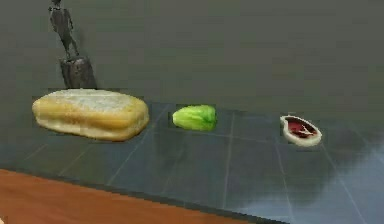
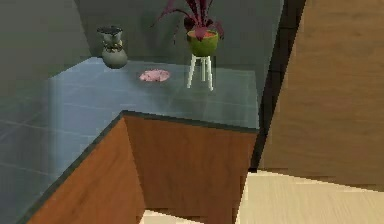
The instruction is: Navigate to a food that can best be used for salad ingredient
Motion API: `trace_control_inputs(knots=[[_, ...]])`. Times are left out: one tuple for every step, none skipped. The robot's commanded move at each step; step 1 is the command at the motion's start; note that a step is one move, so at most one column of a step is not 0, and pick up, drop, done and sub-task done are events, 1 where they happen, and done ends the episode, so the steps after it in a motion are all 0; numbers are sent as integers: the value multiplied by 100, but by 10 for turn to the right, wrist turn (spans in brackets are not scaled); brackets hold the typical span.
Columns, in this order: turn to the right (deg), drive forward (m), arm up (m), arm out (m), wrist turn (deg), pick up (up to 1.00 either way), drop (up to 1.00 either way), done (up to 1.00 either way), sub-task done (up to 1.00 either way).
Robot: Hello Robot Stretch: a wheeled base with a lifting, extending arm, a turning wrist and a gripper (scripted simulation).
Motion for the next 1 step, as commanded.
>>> trace_control_inputs(knots=[[0,0,0,0,0,0,0,100,0]])
